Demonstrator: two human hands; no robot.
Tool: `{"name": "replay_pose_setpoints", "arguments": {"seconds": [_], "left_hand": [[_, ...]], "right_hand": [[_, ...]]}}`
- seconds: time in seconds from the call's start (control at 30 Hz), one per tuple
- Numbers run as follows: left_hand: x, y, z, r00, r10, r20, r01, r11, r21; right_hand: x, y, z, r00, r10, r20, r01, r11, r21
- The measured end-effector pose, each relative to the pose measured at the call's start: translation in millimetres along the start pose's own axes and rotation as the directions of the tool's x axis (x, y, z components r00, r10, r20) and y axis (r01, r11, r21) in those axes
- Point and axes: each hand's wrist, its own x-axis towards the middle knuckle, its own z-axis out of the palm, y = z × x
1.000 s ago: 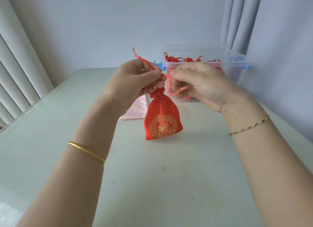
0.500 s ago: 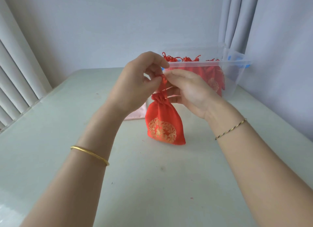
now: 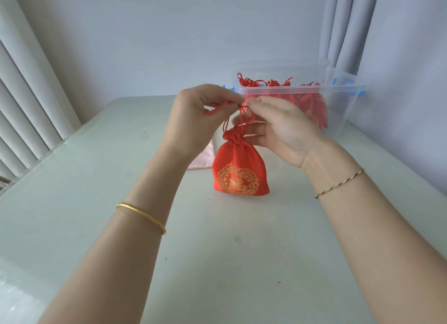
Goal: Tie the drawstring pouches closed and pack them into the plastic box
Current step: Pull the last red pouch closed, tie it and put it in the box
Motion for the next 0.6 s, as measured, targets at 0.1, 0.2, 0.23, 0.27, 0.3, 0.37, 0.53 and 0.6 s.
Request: {"name": "replay_pose_setpoints", "arguments": {"seconds": [0.1,0.2,0.23,0.27,0.3,0.37,0.53,0.6], "left_hand": [[1.4,-0.8,-3.8,0.996,-0.086,0.014,0.087,0.992,-0.087],[2.0,-2.6,-5.6,0.987,-0.160,-0.012,0.158,0.985,-0.075],[2.1,-4.4,-5.6,0.983,-0.180,-0.018,0.179,0.982,-0.050],[1.9,-6.6,-5.0,0.979,-0.202,-0.019,0.202,0.979,-0.017],[2.0,-8.8,-5.1,0.974,-0.227,-0.018,0.228,0.974,0.021],[2.8,-12.3,-6.2,0.958,-0.284,-0.035,0.286,0.956,0.065],[5.7,-6.9,-6.8,0.895,-0.425,-0.137,0.405,0.901,-0.154],[3.8,-2.5,-3.5,0.875,-0.478,-0.080,0.423,0.833,-0.357]], "right_hand": [[0.8,-0.5,-1.6,0.993,-0.045,-0.106,0.036,0.996,-0.086],[2.4,-0.2,-5.4,0.974,-0.081,-0.210,0.068,0.996,-0.065],[2.8,0.5,-5.7,0.974,-0.077,-0.214,0.077,0.997,-0.008],[3.0,0.7,-5.3,0.978,-0.071,-0.196,0.088,0.993,0.082],[3.1,0.7,-4.4,0.986,-0.064,-0.156,0.095,0.974,0.205],[2.9,0.0,-4.7,0.995,-0.060,-0.076,0.088,0.897,0.433],[4.8,9.2,-10.1,0.978,0.101,-0.183,-0.055,0.970,0.238],[5.4,13.9,-7.2,0.965,0.154,-0.214,-0.128,0.983,0.129]]}}
